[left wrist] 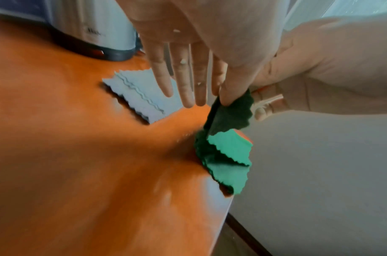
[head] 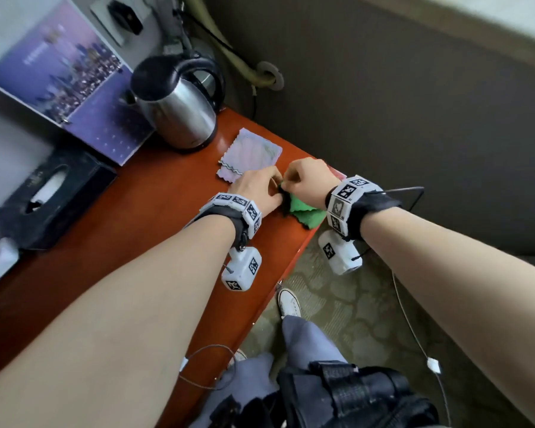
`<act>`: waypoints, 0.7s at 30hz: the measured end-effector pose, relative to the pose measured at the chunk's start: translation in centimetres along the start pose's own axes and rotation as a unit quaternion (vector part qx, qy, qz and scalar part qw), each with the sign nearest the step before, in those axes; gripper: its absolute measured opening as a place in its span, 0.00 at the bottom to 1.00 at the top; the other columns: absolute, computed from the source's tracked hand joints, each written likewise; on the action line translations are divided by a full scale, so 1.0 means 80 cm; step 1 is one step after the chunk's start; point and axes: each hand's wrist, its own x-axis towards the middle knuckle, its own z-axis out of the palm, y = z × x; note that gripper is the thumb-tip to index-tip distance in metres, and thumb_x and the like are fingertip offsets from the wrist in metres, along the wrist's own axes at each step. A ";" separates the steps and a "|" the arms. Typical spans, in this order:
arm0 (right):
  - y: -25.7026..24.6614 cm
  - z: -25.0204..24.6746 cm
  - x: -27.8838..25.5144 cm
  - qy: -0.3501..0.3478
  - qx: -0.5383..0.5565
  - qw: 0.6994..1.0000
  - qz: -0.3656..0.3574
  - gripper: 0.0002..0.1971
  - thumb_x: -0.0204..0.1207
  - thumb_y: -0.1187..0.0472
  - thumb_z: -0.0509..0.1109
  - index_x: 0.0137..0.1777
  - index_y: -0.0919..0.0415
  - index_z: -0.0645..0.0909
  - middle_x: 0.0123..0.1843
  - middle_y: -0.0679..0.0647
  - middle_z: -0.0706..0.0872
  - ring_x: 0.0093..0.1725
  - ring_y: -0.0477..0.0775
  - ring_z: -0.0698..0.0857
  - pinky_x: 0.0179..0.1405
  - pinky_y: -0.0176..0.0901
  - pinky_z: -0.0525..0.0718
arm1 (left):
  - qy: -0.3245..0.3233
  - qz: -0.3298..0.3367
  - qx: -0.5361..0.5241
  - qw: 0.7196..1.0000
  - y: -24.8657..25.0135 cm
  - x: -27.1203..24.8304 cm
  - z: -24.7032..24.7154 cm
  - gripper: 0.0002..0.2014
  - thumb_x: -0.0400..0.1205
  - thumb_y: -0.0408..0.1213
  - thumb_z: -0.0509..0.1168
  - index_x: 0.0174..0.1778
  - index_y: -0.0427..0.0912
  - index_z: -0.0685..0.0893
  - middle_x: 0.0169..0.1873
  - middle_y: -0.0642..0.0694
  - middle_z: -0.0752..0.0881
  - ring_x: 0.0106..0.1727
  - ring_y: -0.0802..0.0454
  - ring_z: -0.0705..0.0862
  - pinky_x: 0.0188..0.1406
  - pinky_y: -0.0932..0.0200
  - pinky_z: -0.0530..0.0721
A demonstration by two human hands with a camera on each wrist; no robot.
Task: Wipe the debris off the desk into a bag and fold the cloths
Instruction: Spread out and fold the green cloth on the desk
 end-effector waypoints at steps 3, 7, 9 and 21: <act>-0.042 -0.031 -0.013 -0.017 -0.010 0.999 -0.031 0.08 0.73 0.55 0.73 0.43 0.59 0.88 0.43 0.53 0.87 0.44 0.53 0.85 0.33 0.37 0.78 | 0.021 -0.002 0.025 0.999 0.002 -0.025 -0.035 0.12 0.80 0.45 0.69 0.59 0.54 0.86 0.51 0.46 0.90 0.53 0.42 0.86 0.45 0.56 0.81; -0.094 -0.058 -0.039 -0.014 -0.019 0.999 -0.038 0.05 0.68 0.60 0.75 0.42 0.58 0.88 0.39 0.52 0.87 0.39 0.51 0.86 0.30 0.35 0.81 | 0.051 -0.006 0.051 0.997 0.003 -0.066 -0.075 0.09 0.82 0.43 0.66 0.54 0.52 0.89 0.49 0.42 0.88 0.53 0.38 0.85 0.44 0.53 0.80; -0.120 -0.068 -0.054 -0.015 -0.028 0.998 -0.046 0.05 0.66 0.63 0.75 0.42 0.59 0.88 0.37 0.54 0.89 0.37 0.52 0.88 0.35 0.41 0.87 | 0.068 -0.007 0.040 0.997 -0.002 -0.089 -0.092 0.08 0.81 0.44 0.67 0.52 0.55 0.89 0.47 0.43 0.88 0.50 0.38 0.85 0.45 0.52 0.83; -0.277 -0.076 -0.146 0.002 -0.165 0.977 -0.137 0.11 0.68 0.62 0.72 0.50 0.56 0.90 0.44 0.55 0.90 0.44 0.55 0.87 0.43 0.44 0.87 | 0.217 -0.024 -0.044 0.975 -0.072 -0.244 -0.176 0.04 0.87 0.42 0.60 0.52 0.49 0.78 0.50 0.40 0.87 0.55 0.38 0.83 0.50 0.50 0.77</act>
